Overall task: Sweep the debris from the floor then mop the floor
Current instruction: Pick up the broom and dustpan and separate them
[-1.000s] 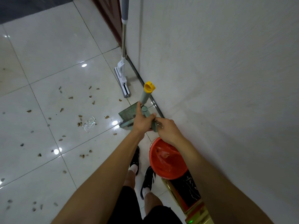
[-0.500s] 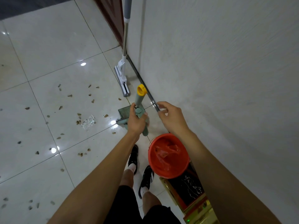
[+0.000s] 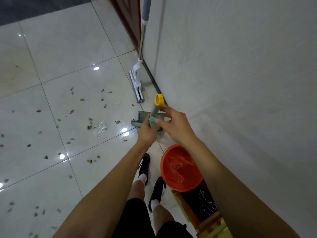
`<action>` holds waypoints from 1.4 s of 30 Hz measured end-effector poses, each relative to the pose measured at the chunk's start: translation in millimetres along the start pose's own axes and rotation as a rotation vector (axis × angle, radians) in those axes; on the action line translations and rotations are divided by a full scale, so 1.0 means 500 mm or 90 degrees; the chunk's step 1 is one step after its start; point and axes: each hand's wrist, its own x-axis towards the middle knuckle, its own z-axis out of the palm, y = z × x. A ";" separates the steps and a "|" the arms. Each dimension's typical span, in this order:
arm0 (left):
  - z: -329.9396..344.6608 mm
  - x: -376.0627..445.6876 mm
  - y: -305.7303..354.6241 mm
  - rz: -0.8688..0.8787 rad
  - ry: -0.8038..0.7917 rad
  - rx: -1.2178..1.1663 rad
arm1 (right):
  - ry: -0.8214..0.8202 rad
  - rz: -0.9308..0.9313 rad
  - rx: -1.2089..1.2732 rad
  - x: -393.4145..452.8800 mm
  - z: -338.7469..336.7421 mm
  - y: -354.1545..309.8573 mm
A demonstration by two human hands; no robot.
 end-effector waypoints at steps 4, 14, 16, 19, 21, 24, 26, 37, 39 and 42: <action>0.002 -0.016 -0.008 0.008 0.033 0.042 | 0.025 -0.022 0.019 -0.014 -0.008 -0.013; -0.029 -0.205 -0.011 0.087 0.116 0.018 | 0.016 -0.164 0.070 -0.163 -0.021 -0.074; -0.041 -0.249 -0.013 0.094 0.149 0.037 | -0.001 -0.182 0.088 -0.197 -0.012 -0.088; -0.061 -0.309 -0.031 0.102 0.187 0.073 | -0.037 -0.173 0.126 -0.243 0.004 -0.112; -0.076 -0.348 -0.050 0.111 0.215 0.085 | -0.061 -0.143 0.119 -0.268 0.020 -0.128; -0.100 -0.409 -0.080 0.114 0.255 0.086 | -0.115 -0.071 0.074 -0.306 0.052 -0.146; -0.117 -0.449 -0.107 0.104 0.272 0.100 | -0.155 -0.023 0.054 -0.337 0.078 -0.158; -0.206 -0.710 -0.307 0.139 0.312 0.168 | -0.323 0.050 -0.078 -0.598 0.260 -0.208; -0.226 -0.772 -0.346 0.137 0.316 0.172 | -0.332 0.079 -0.060 -0.662 0.297 -0.209; -0.245 -0.864 -0.407 0.133 0.334 0.180 | -0.353 0.115 -0.006 -0.764 0.354 -0.203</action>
